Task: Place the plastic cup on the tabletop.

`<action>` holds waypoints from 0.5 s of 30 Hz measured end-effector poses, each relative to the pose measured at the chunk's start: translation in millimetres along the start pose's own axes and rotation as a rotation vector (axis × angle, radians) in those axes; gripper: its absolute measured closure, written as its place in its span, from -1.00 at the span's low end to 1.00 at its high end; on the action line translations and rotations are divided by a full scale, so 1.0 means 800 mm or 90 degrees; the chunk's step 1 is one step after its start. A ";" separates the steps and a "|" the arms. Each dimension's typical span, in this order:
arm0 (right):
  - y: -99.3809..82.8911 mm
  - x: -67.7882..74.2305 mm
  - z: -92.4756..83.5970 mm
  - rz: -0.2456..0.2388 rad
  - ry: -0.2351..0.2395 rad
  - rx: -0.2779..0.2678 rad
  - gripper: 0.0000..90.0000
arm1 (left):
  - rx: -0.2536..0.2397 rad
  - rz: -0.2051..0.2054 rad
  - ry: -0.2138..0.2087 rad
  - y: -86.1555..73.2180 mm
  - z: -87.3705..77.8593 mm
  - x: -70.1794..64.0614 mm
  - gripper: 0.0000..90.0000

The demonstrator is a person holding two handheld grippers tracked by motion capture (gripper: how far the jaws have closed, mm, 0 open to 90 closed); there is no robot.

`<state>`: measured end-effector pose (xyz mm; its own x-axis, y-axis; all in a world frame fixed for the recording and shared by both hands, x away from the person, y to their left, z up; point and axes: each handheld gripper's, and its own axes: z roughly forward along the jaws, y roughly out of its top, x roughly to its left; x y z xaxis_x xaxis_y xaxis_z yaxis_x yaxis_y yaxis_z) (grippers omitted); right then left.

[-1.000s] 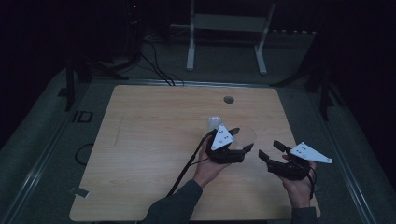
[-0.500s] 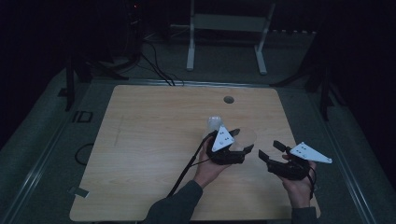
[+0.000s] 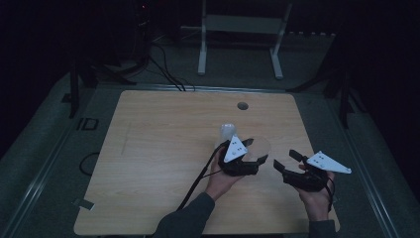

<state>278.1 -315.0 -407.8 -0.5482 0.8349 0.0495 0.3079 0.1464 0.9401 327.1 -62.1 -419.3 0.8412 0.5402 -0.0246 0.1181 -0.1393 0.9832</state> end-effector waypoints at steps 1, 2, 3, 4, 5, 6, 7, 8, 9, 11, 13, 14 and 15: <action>0.000 0.000 0.000 0.000 0.000 0.000 -0.43 | -0.001 0.000 0.001 -0.001 0.000 0.000 -0.34; 0.000 0.000 0.000 0.000 -0.001 -0.001 -0.43 | -0.001 0.000 0.001 -0.001 0.000 0.000 -0.34; 0.000 0.000 0.000 0.000 -0.002 -0.001 -0.43 | -0.002 -0.001 0.001 -0.002 0.000 0.000 -0.34; 0.000 0.000 -0.001 0.000 -0.002 -0.002 -0.43 | -0.002 -0.001 0.001 -0.002 0.000 0.000 -0.34; 0.000 -0.001 -0.001 0.000 -0.003 -0.003 -0.43 | -0.001 0.001 0.000 -0.003 0.000 0.000 -0.34; 0.000 -0.001 -0.001 0.001 -0.003 -0.003 -0.43 | -0.001 0.002 0.000 -0.003 0.001 0.000 -0.34; 0.000 -0.001 -0.001 0.001 -0.003 -0.003 -0.43 | -0.001 0.004 0.000 -0.003 0.001 -0.001 -0.34; 0.000 -0.001 -0.001 0.001 -0.003 -0.004 -0.43 | -0.002 0.004 0.001 -0.004 0.001 -0.001 -0.34; 0.000 -0.001 -0.001 0.001 -0.003 -0.004 -0.43 | -0.002 0.004 0.001 -0.004 0.001 -0.001 -0.34; 0.000 -0.001 -0.001 0.001 -0.003 -0.004 -0.43 | -0.001 0.005 0.001 -0.005 0.002 -0.002 -0.34; 0.000 -0.001 -0.002 0.001 -0.004 -0.005 -0.43 | 0.000 0.008 0.001 -0.006 0.003 -0.002 -0.34; 0.001 -0.001 -0.002 0.002 -0.004 -0.005 -0.43 | 0.000 0.008 0.001 -0.007 0.003 -0.002 -0.34; 0.001 -0.001 -0.002 0.001 -0.004 -0.005 -0.43 | 0.001 0.007 0.000 -0.007 0.003 -0.002 -0.34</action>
<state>277.6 -316.7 -406.9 -0.5423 0.8388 0.0492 0.3030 0.1406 0.9426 326.1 -64.5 -425.5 0.8426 0.5384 -0.0131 0.1089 -0.1464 0.9832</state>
